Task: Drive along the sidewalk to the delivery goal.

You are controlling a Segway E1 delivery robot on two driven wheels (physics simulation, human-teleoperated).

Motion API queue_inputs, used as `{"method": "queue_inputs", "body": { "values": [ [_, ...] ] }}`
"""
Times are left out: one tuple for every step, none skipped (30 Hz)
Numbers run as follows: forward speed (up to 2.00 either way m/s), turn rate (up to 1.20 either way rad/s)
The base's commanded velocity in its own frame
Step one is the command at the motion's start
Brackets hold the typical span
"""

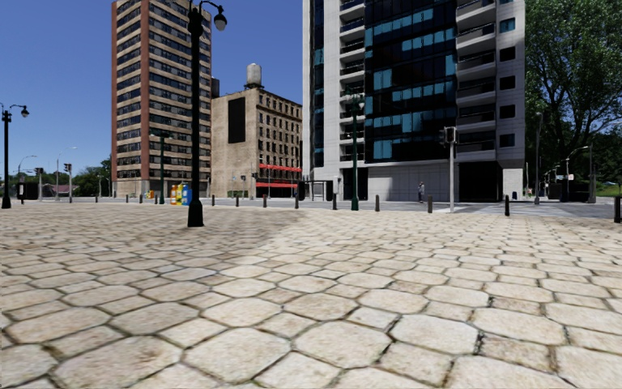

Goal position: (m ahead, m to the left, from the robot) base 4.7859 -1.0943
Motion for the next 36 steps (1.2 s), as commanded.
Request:
{"method": "queue_inputs", "body": {
  "values": [
    [2.00, 0.00],
    [2.00, 0.00],
    [2.00, 0.00],
    [2.00, 0.00],
    [2.00, 0.00],
    [2.00, 0.00],
    [2.00, 0.00],
    [2.00, 0.00],
    [2.00, 0.00],
    [2.00, 0.00],
    [2.00, 0.00],
    [2.00, 0.00],
    [2.00, -0.03],
    [2.00, -0.09],
    [2.00, -0.13],
    [2.00, -0.14],
    [2.00, -0.15],
    [2.00, -0.18],
    [2.00, -0.18],
    [2.00, -0.20],
    [2.00, -0.24],
    [2.00, -0.26],
    [2.00, -0.26],
    [2.00, -0.26],
    [2.00, -0.27],
    [2.00, -0.27],
    [2.00, -0.27],
    [2.00, -0.27],
    [2.00, -0.27],
    [2.00, -0.27],
    [2.00, -0.27],
    [2.00, -0.27],
    [2.00, -0.27],
    [2.00, -0.27],
    [2.00, -0.27],
    [2.00, -0.27]
  ]
}}
